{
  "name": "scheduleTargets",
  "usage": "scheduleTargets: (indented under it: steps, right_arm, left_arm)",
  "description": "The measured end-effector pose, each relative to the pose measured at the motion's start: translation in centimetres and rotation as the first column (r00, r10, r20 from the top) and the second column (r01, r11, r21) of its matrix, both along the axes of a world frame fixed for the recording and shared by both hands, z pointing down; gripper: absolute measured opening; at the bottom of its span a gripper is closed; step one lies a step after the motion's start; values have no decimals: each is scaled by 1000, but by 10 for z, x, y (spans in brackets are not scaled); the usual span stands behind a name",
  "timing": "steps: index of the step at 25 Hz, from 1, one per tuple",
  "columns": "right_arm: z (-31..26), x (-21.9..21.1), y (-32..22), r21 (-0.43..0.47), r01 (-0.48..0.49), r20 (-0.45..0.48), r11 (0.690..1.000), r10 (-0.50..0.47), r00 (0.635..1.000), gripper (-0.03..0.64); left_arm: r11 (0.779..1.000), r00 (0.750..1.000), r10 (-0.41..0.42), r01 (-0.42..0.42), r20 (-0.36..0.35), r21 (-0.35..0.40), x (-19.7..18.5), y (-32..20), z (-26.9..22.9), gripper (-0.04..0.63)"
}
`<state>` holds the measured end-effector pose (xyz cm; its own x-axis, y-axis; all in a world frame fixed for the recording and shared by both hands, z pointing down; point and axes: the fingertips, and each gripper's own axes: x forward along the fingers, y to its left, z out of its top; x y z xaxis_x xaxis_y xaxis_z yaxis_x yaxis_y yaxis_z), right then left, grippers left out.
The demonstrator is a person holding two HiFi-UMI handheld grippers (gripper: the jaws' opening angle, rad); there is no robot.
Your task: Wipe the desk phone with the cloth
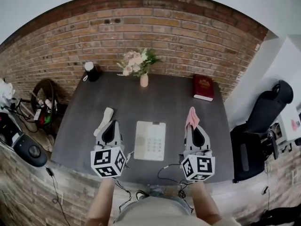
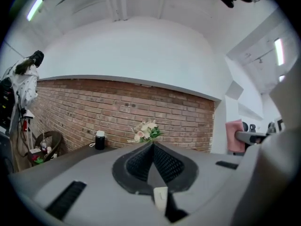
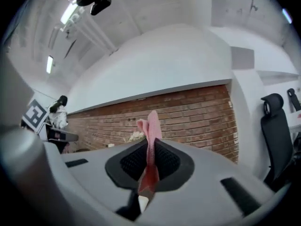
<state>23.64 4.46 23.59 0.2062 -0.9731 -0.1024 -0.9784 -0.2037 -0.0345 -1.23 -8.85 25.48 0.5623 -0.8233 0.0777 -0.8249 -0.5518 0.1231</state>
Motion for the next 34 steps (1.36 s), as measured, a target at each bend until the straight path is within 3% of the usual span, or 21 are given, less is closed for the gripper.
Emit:
scheduleTargets:
  steps: [7,11,34]
  right_arm:
    - [0,24,13,-1,-81,39,997,81,996,21]
    - [-2,26,18,-34,-114,-52,993,113,992,17]
    - [2,18,23,-68,-36,-48,997,33,998,17]
  left_arm:
    - [1000,1000,31,-31,-6,-5,18,3,1,3]
    - [999,999,43,-43,-2,-22,24,6,9,3]
    - [998,1000,12,-10,20,-66,8,20,24,3]
